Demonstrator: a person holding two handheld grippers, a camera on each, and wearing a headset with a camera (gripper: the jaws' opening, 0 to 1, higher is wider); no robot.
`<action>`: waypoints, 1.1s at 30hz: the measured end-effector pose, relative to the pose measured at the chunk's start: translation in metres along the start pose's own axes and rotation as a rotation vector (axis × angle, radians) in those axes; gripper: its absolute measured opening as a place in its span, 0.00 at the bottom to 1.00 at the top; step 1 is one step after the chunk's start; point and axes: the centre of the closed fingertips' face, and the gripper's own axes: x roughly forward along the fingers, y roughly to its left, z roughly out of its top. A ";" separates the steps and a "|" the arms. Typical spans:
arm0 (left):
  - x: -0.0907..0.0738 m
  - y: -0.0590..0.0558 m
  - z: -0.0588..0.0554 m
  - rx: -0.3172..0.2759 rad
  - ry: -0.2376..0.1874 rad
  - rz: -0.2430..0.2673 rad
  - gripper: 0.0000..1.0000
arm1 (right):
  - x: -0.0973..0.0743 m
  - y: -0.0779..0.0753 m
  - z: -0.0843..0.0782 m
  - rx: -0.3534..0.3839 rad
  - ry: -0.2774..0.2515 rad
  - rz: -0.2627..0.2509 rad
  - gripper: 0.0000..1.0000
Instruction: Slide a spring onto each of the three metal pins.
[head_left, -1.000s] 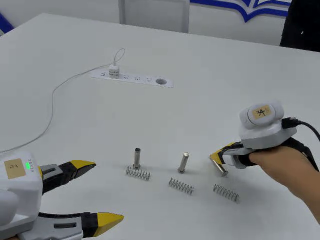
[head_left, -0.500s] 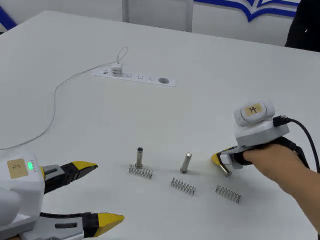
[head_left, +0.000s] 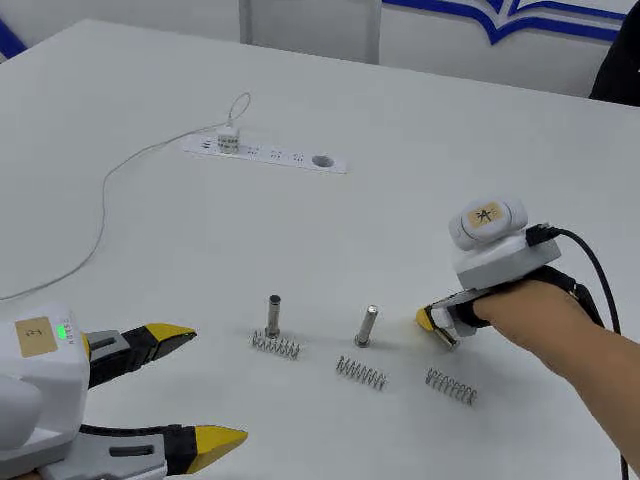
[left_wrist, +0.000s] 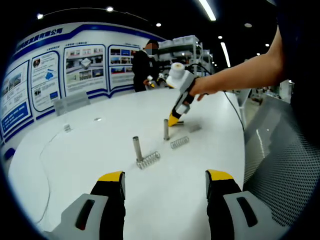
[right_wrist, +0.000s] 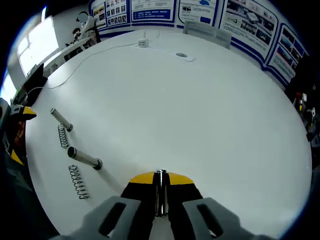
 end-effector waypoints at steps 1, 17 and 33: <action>0.000 0.000 0.000 0.000 0.000 -0.001 0.67 | 0.000 -0.001 0.000 0.003 0.002 -0.001 0.09; -0.007 0.007 0.006 0.003 -0.019 0.023 0.65 | -0.027 0.000 0.000 0.061 -0.079 0.009 0.09; -0.006 0.001 0.015 0.033 -0.020 0.007 0.65 | -0.063 0.003 -0.007 0.066 -0.163 -0.015 0.09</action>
